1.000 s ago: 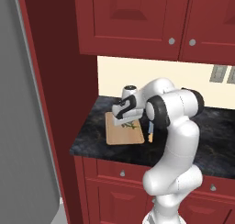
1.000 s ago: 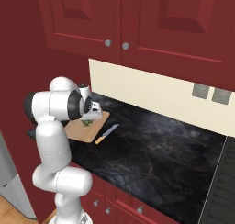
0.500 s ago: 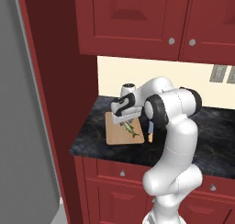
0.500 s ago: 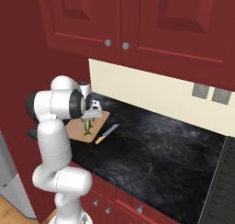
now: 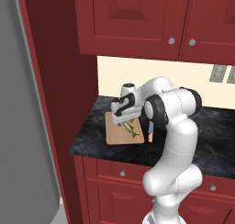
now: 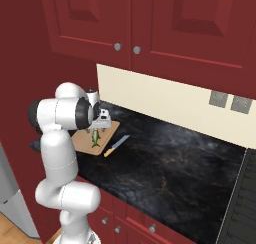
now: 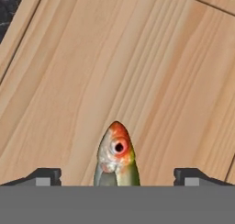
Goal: Retrieve the fish from the fridge and place it on the cutting board.
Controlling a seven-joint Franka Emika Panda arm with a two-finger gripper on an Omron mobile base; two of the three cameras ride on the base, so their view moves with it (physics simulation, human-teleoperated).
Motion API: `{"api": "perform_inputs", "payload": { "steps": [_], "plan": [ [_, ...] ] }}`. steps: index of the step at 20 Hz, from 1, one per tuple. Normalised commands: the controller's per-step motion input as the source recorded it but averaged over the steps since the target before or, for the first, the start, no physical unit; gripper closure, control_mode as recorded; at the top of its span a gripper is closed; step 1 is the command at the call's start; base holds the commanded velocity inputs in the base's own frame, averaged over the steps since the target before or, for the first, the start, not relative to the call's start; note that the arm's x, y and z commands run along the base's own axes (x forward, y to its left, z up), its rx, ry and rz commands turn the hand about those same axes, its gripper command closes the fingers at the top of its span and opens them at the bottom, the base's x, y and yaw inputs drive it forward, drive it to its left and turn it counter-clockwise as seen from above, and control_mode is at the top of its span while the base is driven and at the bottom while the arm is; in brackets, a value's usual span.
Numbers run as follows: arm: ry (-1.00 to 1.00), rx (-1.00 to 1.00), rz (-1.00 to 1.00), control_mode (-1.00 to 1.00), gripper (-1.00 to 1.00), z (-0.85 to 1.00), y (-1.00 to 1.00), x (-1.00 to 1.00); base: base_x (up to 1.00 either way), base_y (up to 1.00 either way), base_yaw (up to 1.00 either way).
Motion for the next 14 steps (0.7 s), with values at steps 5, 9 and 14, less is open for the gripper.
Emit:
{"api": "perform_inputs", "payload": {
  "steps": [5,9,14],
  "plan": [
    [-0.03,0.0,0.0,-1.0,-1.0,0.21,0.01,-0.17,0.0,0.0,0.0],
    [-0.05,0.0,0.0,-1.0,-1.0,0.42,0.0,-0.3,0.0,0.0,0.0],
    [-0.02,0.0,0.0,-1.0,-1.0,0.26,-0.04,-0.52,0.0,0.0,0.0]
  ]
}}
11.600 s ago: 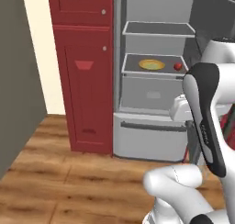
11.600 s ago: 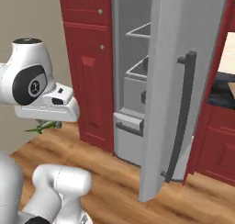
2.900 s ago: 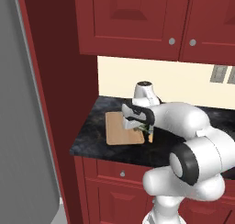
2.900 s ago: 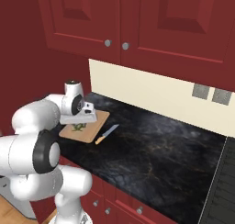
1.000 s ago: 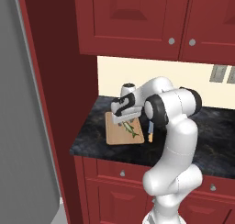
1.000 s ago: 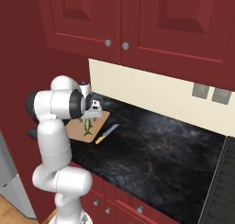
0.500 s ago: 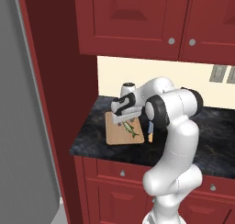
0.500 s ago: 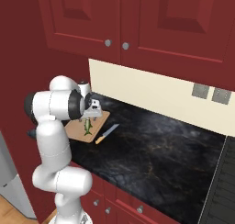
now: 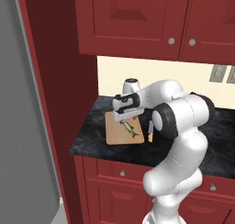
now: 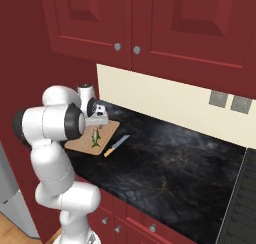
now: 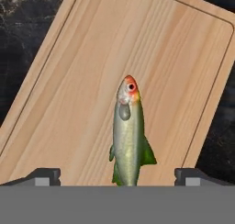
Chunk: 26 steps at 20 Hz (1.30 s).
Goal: Retrieve the fish from the fridge and place it on the cutting board.
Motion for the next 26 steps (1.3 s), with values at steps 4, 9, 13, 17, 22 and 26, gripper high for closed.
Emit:
{"api": "perform_inputs", "payload": {
  "steps": [4,9,13,17,22,26],
  "plan": [
    [0.0,0.0,-0.03,-1.0,-1.0,0.25,-0.26,-0.71,0.0,0.0,0.0],
    [-0.04,0.0,-0.01,-1.0,-1.0,0.29,-0.35,-0.92,0.0,0.0,0.0],
    [-0.01,0.0,-0.03,-1.0,-1.0,0.51,-0.33,-0.78,0.0,0.0,0.0],
    [0.0,0.0,-0.05,-1.0,-1.0,0.64,-0.3,-0.77,0.0,0.0,0.0],
    [-0.02,0.0,-0.03,-1.0,-1.0,0.5,-0.25,-0.95,0.0,0.0,0.0],
    [-0.07,0.0,-0.02,-1.0,-1.0,0.49,-0.22,-1.0,0.0,0.0,0.0]
  ]
}}
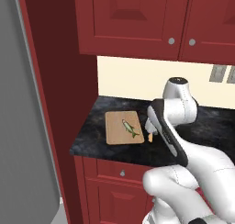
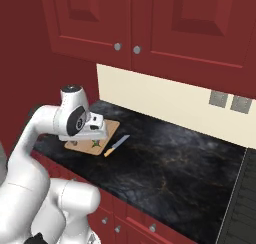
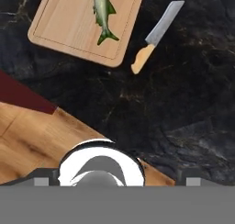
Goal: Retrieve the fish from the fridge and place it on the cutting board.
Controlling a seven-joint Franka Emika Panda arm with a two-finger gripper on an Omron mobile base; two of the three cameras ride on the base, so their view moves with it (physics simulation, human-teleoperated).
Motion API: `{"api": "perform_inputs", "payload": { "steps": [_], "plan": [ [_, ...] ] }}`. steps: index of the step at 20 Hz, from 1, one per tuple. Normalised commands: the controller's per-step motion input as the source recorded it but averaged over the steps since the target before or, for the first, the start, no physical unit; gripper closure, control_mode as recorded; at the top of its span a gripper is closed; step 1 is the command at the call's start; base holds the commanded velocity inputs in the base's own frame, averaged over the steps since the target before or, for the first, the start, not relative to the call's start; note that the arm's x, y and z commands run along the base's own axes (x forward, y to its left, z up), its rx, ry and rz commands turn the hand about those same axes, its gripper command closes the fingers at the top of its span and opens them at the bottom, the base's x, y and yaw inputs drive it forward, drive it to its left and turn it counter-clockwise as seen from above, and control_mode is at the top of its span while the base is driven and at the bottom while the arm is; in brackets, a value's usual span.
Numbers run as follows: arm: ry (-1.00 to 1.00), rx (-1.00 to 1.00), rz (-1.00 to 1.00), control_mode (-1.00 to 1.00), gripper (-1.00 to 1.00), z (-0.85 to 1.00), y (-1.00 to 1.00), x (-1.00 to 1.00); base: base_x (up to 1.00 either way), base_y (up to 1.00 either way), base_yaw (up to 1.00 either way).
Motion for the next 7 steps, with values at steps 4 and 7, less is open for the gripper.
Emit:
{"api": "perform_inputs", "payload": {
  "steps": [4,7],
  "plan": [
    [-0.13,0.0,-0.01,-1.0,-1.0,0.48,-0.2,-1.0,0.0,0.0,0.0],
    [-0.08,0.01,-0.02,-1.0,-1.0,0.55,-0.19,-1.0,0.0,0.0,0.0]
  ]
}}
